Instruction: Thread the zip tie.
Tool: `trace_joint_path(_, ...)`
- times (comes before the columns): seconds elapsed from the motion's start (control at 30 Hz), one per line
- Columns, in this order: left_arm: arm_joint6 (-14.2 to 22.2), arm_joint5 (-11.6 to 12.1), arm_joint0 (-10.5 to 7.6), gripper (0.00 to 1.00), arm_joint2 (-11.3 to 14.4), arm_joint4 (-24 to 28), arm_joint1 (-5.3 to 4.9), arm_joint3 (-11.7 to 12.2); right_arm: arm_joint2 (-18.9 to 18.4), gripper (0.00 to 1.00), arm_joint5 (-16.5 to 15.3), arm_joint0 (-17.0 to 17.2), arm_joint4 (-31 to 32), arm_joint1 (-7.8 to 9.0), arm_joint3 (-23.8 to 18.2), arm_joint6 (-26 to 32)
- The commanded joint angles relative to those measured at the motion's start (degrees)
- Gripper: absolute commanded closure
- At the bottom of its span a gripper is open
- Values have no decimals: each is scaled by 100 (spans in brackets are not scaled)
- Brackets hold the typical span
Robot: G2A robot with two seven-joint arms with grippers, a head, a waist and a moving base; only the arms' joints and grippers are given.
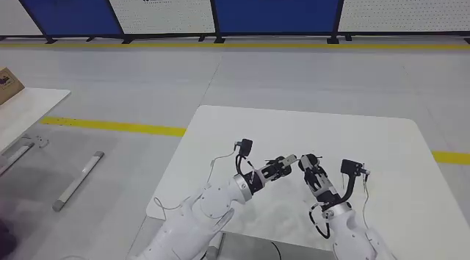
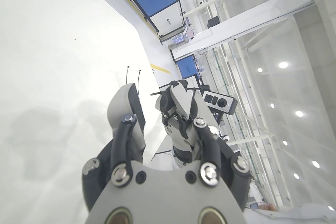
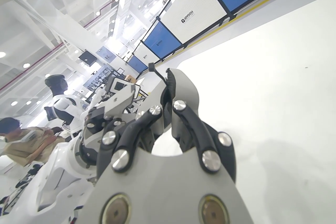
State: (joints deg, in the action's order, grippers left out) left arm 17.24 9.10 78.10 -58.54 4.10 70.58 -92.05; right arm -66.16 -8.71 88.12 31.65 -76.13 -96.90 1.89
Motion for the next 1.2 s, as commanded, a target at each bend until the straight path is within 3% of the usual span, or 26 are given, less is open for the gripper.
trace_joint_path(0.0, -2, 6, 13, 68, -12, 6, -5, -14, -15, 100, 14, -3, 13, 0, 11, -27)
trace_joint_path(0.3, -30, 36, 33, 100, -23, 17, -13, -32, -41, 100, 24, 26, 76, 1, 1, -74)
trace_joint_path(1.17, 114, 170, 19, 100, -76, 96, -48, 14, 72, 99, 29, -52, 77, -29, 51, -4)
